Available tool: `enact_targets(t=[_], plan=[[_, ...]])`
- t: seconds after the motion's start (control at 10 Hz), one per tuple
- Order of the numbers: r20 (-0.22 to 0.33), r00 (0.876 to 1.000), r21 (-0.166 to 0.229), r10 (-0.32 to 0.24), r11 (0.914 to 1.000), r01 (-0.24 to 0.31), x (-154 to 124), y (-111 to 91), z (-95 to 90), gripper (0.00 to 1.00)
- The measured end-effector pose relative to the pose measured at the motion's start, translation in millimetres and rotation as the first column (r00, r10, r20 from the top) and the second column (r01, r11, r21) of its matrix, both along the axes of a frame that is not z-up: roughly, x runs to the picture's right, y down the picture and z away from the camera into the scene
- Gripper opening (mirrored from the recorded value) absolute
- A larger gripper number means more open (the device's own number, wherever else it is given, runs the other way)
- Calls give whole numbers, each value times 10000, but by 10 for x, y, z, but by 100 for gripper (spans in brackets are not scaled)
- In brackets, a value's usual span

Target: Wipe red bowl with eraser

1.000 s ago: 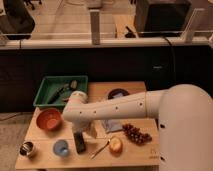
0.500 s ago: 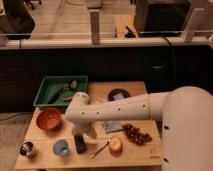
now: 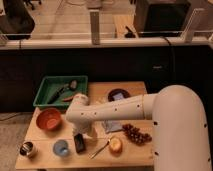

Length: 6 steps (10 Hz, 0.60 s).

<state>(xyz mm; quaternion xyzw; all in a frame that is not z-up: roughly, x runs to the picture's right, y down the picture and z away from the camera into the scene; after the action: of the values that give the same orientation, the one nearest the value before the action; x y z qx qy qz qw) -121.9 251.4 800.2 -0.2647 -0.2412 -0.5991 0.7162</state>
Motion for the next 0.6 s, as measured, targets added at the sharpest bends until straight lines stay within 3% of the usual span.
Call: enact_targets(t=[0.6], plan=[[247, 9995, -203, -220, 9995, 225, 49, 84, -35, 80]])
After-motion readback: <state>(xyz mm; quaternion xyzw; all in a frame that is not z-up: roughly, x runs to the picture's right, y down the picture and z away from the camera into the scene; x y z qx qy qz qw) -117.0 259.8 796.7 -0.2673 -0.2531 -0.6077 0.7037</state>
